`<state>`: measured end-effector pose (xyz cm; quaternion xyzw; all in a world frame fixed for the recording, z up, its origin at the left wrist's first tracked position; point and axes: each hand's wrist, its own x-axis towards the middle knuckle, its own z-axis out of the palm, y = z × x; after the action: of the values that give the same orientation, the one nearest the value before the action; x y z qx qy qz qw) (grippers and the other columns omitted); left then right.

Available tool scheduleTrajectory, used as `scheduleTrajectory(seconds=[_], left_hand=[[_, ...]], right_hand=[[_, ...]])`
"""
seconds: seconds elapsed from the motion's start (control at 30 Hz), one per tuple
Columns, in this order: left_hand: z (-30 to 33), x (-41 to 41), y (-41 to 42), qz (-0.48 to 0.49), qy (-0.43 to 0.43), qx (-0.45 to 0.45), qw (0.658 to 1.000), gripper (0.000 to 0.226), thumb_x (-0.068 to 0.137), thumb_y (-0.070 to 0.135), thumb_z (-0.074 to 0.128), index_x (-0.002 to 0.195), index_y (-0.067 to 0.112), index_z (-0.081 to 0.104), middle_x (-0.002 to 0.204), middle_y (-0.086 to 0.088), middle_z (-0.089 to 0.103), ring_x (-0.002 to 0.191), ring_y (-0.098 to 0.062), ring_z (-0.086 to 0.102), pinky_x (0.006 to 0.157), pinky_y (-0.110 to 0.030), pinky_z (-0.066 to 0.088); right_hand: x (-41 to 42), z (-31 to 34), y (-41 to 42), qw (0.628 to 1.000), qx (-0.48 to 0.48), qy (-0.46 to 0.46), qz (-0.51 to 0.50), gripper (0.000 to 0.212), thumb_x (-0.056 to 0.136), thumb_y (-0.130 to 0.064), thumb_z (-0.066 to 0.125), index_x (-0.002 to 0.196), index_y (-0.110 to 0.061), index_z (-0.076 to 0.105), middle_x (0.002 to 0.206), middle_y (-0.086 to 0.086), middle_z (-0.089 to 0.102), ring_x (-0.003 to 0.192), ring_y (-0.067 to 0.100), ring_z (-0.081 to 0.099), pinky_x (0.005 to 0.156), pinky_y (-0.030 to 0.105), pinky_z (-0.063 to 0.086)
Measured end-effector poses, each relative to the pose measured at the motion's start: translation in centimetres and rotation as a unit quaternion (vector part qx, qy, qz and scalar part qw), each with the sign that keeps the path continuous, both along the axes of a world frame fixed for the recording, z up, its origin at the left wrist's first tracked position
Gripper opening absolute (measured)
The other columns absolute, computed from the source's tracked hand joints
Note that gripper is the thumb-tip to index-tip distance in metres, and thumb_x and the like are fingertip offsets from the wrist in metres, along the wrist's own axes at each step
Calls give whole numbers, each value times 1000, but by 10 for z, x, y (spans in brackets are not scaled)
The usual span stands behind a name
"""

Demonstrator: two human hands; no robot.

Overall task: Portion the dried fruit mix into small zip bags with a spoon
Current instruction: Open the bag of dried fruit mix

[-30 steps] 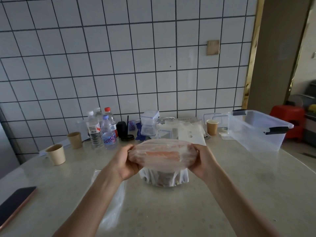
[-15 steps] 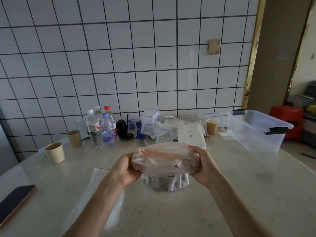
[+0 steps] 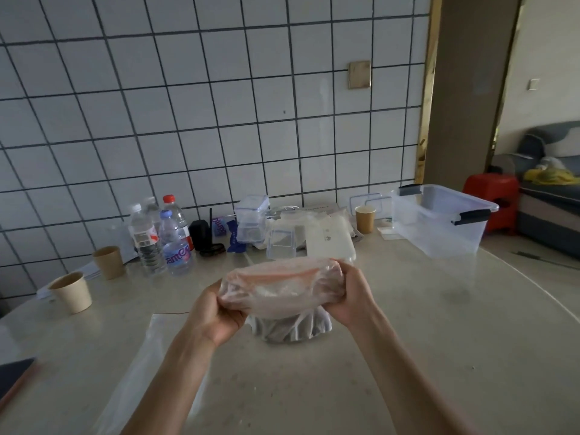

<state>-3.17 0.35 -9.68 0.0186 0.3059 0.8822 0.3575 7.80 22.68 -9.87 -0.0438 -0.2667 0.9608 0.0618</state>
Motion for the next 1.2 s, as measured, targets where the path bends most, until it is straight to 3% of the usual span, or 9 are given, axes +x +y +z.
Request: scheduleTrajectory(seconds=[0.13,0.23,0.4,0.67,0.8,0.9,0.97,1.07,1.2], left_hand=[[-10,1,-12,14,41,-73,996,35,100,33,60,97,2,77,88,-16,75,67,-24,73,61,-34,63],[-17,5,-25,23,64,-148,987,25,93,23,68,111,7,73,103,-15,74,91,-28,72,75,-42,65],[-11,12,-31,-13,63,-158,985,16,86,8,72,96,0,81,95,-17,76,78,-28,77,75,-49,65],[-4,16,-4,88,7,26,996,21,101,-4,47,97,-5,67,76,-13,75,68,-20,78,65,-35,66],[-15,18,-1,47,31,151,987,57,38,-21,90,83,3,63,68,1,56,53,-4,52,63,-15,52],[-25,21,-1,1,4,194,981,71,29,-27,89,77,11,53,64,3,46,55,-1,28,52,-12,39],[-23,22,-2,19,-1,104,994,69,30,-23,92,83,6,59,67,0,50,52,-4,31,47,-15,42],[-14,23,-8,71,65,-165,982,23,90,-3,61,112,2,66,86,-14,70,66,-18,64,54,-28,59],[-6,20,-19,196,280,-442,829,58,102,60,52,126,8,58,116,-9,64,105,-28,66,90,-45,58]], right_hand=[[6,0,6,997,55,21,-45,27,102,-17,52,112,3,67,99,20,70,87,29,68,79,39,56],[12,-3,11,980,164,-81,-84,27,103,-14,52,123,2,61,105,19,67,83,26,66,60,31,53],[20,-2,13,883,362,-244,-172,23,108,-27,53,115,-10,66,94,9,72,77,24,69,72,38,53],[19,9,-8,987,-36,-93,-128,30,111,-24,47,104,2,62,94,20,69,82,30,69,69,42,63],[13,10,-11,982,-165,-18,-90,32,102,-5,43,71,-9,51,61,-1,41,45,8,41,40,19,44],[8,1,-12,991,-93,-39,-89,34,87,1,37,57,-16,33,47,-6,20,35,7,21,38,17,23],[8,-5,-11,992,-36,-76,-89,40,97,-4,35,59,-15,37,44,-4,26,33,8,27,36,18,22],[20,-4,-4,979,145,-124,-67,30,104,-28,51,101,-4,68,75,11,64,57,19,59,52,32,50],[33,6,2,862,437,-218,-136,69,79,-67,76,128,-21,56,116,4,68,97,20,70,80,39,60]])
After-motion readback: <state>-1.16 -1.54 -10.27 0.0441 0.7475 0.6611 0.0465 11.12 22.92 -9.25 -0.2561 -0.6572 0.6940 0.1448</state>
